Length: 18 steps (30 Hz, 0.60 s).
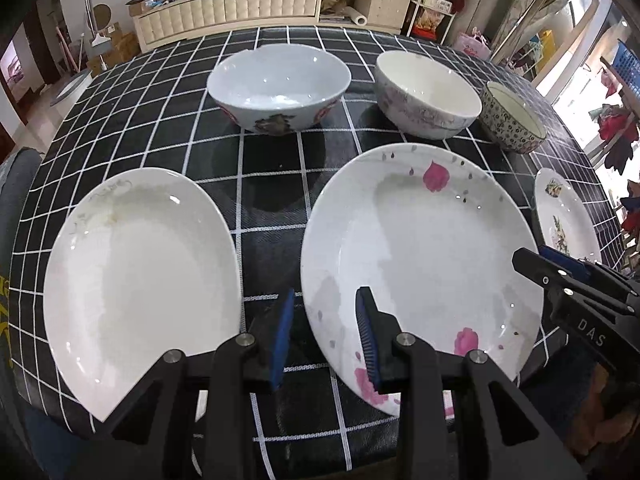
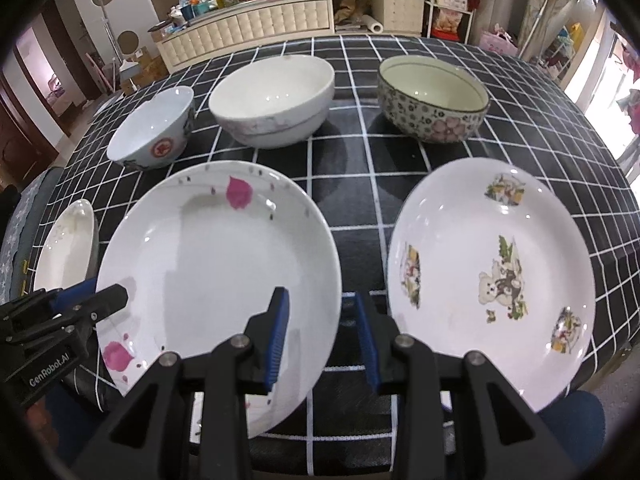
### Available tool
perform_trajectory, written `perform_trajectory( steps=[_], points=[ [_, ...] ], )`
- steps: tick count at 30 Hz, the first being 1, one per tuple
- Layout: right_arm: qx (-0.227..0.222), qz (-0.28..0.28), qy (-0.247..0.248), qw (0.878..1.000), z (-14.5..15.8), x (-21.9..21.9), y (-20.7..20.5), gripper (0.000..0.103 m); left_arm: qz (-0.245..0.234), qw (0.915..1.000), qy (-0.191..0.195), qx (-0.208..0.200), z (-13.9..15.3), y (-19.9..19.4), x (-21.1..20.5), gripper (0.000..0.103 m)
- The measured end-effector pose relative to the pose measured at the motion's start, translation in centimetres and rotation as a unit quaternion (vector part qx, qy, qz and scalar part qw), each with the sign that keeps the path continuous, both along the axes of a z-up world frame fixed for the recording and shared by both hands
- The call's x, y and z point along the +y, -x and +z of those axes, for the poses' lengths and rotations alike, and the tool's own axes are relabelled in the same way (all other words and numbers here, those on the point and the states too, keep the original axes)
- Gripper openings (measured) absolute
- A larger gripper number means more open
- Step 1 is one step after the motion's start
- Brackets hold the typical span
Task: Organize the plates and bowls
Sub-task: 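Lift the pink-petal plate with the left tool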
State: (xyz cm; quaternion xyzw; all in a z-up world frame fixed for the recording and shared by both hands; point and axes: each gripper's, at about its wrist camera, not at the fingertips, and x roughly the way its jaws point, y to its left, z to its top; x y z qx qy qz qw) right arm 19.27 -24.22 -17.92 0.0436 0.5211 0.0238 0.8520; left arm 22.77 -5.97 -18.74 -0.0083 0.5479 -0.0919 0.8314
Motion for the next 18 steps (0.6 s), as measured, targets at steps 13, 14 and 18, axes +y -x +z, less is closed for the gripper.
perform_trajectory(
  steps=[13, 14, 18],
  points=[
    [0.013, 0.005, -0.011, 1.000, -1.1, -0.1, -0.8, 0.038, -0.005, 0.9999, -0.005, 0.013, -1.5, -0.8, -0.5, 0.020],
    [0.014, 0.007, -0.012, 1.000, -1.2, -0.1, -0.8, 0.038, -0.005, 0.9999, -0.004, 0.013, -1.5, -0.9, -0.5, 0.020],
    [0.016, 0.014, -0.016, 1.000, -1.4, 0.2, -0.8, 0.038, -0.003, 0.9999, 0.000, 0.013, -1.5, -1.0, -0.4, 0.020]
  ],
)
